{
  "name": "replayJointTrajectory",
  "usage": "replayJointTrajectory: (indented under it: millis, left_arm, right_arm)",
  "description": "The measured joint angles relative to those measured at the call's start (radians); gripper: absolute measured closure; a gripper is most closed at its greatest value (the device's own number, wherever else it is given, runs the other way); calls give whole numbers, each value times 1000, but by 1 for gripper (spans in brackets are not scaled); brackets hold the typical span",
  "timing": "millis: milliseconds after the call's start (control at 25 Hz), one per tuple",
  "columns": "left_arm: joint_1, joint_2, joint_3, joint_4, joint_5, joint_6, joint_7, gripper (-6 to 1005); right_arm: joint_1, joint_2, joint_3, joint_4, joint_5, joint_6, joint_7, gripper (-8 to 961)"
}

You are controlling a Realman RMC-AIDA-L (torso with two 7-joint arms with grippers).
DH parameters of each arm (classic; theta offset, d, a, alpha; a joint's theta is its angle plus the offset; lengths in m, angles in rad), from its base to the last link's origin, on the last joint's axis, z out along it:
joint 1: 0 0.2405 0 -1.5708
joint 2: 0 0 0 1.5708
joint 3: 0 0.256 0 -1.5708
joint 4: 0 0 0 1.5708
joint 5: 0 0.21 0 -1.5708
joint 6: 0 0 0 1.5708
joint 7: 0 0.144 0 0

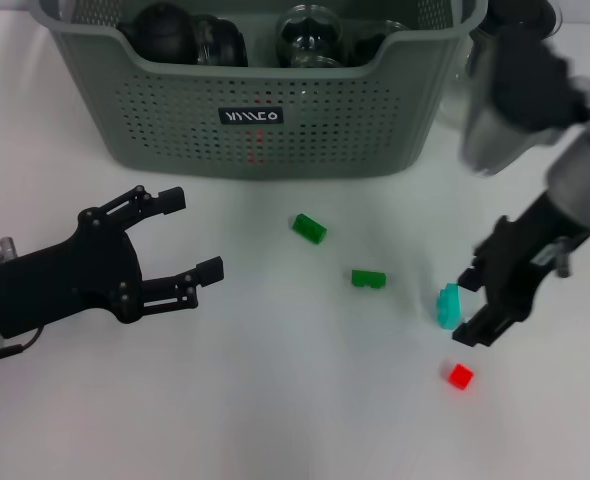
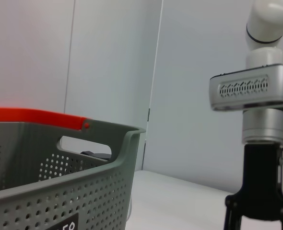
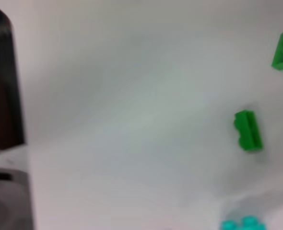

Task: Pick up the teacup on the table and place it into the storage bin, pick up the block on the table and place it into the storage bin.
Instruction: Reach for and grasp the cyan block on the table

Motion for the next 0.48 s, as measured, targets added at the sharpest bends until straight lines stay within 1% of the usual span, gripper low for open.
replayJointTrajectory:
  millis: [80,200,360,480]
  left_arm:
    - [0,-2,0,-1,0,0,0,50]
    - [-5,-3,-1,-3,0,-1,1,50]
    - [-7,-5,-1,-4,0,-2,2,50]
    - [-7,-5,-2,-4,0,-5,2,50]
  right_arm:
    - [2,0,-65,-6,1,52,17,220]
    - [1,1,-127,4,1,117,25,233]
    - [-13,1,-185,13,15,183,25,250]
    - [-17,1,-199,33,38,200,21,263]
